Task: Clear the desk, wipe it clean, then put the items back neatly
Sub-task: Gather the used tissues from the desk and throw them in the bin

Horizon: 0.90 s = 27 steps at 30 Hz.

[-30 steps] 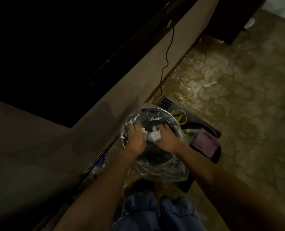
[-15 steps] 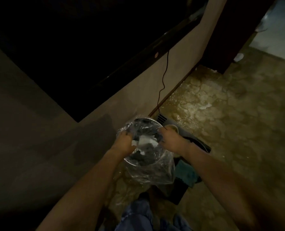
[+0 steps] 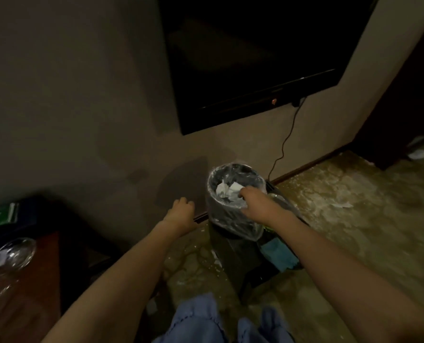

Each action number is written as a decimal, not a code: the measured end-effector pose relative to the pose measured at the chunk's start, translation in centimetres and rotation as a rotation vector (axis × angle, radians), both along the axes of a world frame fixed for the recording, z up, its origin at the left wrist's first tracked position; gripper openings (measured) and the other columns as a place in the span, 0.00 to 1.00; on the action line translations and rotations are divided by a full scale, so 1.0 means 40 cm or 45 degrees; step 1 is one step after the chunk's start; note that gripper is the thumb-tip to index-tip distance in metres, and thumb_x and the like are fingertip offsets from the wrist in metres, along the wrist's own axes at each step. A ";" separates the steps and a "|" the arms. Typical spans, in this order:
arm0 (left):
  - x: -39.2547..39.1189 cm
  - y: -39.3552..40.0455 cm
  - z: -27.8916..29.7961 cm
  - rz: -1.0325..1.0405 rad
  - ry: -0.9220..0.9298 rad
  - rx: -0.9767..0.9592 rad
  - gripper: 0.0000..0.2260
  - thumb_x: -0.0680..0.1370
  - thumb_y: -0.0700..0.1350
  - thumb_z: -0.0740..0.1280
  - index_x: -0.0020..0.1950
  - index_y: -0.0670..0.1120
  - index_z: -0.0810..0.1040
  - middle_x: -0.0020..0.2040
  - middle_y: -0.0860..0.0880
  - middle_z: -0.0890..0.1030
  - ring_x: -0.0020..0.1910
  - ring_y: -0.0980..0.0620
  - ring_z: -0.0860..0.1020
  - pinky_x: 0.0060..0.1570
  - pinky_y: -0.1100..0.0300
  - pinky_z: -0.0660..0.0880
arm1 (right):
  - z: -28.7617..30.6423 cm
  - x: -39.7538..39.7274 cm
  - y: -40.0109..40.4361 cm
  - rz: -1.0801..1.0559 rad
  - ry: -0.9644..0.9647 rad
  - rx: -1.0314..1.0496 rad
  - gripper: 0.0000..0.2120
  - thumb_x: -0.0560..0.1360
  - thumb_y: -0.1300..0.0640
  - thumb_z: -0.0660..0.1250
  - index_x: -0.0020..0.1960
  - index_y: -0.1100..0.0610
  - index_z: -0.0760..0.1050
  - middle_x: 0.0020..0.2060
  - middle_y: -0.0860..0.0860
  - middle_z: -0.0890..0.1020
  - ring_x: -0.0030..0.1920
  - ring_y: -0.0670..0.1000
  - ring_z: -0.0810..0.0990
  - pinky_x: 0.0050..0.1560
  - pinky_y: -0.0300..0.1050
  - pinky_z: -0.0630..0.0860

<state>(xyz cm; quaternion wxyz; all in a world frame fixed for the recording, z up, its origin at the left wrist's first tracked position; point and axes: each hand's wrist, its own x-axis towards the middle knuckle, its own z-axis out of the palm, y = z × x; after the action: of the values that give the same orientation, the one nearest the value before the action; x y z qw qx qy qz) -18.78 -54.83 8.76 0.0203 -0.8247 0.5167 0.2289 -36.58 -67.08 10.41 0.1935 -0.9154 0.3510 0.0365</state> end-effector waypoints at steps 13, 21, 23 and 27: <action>0.021 0.525 0.034 0.409 -0.025 -0.080 0.29 0.75 0.53 0.68 0.71 0.44 0.63 0.67 0.44 0.65 0.66 0.44 0.64 0.65 0.52 0.67 | 0.049 0.116 0.380 0.360 0.080 -0.062 0.19 0.76 0.59 0.65 0.66 0.60 0.68 0.61 0.56 0.70 0.62 0.55 0.70 0.60 0.45 0.68; 0.050 1.071 0.038 0.644 -0.049 0.025 0.26 0.75 0.48 0.68 0.69 0.42 0.64 0.65 0.41 0.65 0.66 0.39 0.63 0.63 0.48 0.67 | 0.021 0.250 0.827 0.644 0.061 0.012 0.17 0.76 0.57 0.66 0.64 0.59 0.69 0.59 0.54 0.72 0.58 0.53 0.72 0.56 0.43 0.71; 0.051 1.193 0.049 0.715 -0.066 0.079 0.28 0.75 0.48 0.68 0.71 0.41 0.62 0.66 0.40 0.64 0.67 0.40 0.63 0.63 0.48 0.67 | 0.009 0.276 0.942 0.720 0.061 0.050 0.17 0.76 0.57 0.66 0.63 0.59 0.70 0.59 0.54 0.72 0.59 0.53 0.73 0.55 0.43 0.71; 0.065 1.379 0.068 0.805 -0.090 0.111 0.28 0.75 0.48 0.68 0.71 0.42 0.62 0.67 0.40 0.64 0.67 0.40 0.62 0.64 0.49 0.67 | 0.003 0.326 1.124 0.789 0.034 0.043 0.18 0.76 0.57 0.66 0.65 0.59 0.70 0.60 0.55 0.72 0.60 0.54 0.72 0.57 0.44 0.71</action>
<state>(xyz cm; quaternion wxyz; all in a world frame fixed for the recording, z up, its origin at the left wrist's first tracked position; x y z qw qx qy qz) -16.18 0.33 11.50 0.0013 -0.9502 0.2237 0.2170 -23.53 -22.12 10.51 0.1838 -0.9749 0.0572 0.1116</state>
